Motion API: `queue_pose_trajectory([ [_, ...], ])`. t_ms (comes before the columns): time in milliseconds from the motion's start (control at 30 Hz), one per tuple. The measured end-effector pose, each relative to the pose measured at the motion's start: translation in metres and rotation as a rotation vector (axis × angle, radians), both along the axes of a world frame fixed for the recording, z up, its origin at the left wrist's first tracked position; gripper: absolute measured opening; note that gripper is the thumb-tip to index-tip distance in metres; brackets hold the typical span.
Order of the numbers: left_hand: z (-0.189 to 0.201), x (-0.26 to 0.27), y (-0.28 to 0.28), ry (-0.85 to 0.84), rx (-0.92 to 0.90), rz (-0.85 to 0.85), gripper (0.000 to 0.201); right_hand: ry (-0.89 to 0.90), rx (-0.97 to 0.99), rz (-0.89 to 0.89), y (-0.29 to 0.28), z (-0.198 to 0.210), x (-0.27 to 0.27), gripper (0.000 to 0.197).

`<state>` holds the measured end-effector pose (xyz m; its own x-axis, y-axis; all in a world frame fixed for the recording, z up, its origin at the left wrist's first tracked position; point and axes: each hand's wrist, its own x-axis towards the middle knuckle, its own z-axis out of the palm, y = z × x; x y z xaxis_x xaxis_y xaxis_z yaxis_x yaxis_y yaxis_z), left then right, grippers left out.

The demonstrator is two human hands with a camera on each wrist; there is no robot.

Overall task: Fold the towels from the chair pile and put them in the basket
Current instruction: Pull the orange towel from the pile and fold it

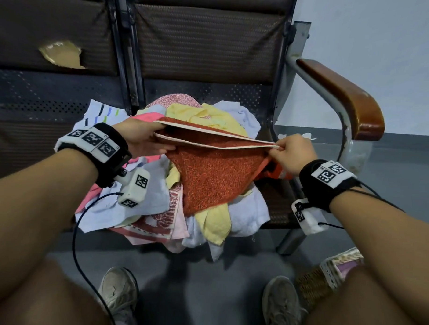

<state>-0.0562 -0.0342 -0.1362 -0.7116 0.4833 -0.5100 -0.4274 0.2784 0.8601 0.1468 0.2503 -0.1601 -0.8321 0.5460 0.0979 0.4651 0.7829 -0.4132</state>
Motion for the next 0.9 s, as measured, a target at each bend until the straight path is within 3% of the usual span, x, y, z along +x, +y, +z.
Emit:
queue_pose_trajectory([
  [167,0.003,-0.011,-0.007,-0.05,-0.08,0.041,0.043,-0.055,-0.041,0.033,0.003,-0.003,0.002,0.032],
  [367,-0.004,-0.012,-0.006,0.169,-0.089,0.315,0.03,0.054,-0.111,0.114,-0.003,-0.004,0.005,0.015],
  [467,-0.004,-0.013,-0.005,0.254,-0.061,0.302,0.031,0.041,-0.123,0.154,-0.005,0.001,0.004,0.04],
  [533,-0.004,-0.013,-0.006,0.299,-0.066,0.226,0.024,0.016,-0.132,0.152,-0.007,0.005,0.002,0.038],
  [633,-0.006,-0.012,-0.008,0.453,-0.125,0.184,0.02,0.075,-0.298,0.135,-0.013,0.012,-0.003,0.037],
  [700,-0.006,-0.014,-0.01,0.663,-0.295,0.181,0.029,0.129,-0.364,0.141,-0.017,0.017,-0.005,0.031],
  [767,-0.002,-0.017,-0.012,0.813,-0.377,0.283,0.034,0.178,-0.378,0.134,-0.021,0.023,-0.008,0.026],
  [833,0.009,-0.019,-0.01,0.798,-0.28,0.38,0.035,0.233,-0.356,0.123,-0.025,0.033,-0.011,0.022],
  [900,0.022,-0.015,-0.006,0.696,-0.145,0.403,0.038,0.267,-0.28,0.127,-0.026,0.047,-0.014,0.032],
])
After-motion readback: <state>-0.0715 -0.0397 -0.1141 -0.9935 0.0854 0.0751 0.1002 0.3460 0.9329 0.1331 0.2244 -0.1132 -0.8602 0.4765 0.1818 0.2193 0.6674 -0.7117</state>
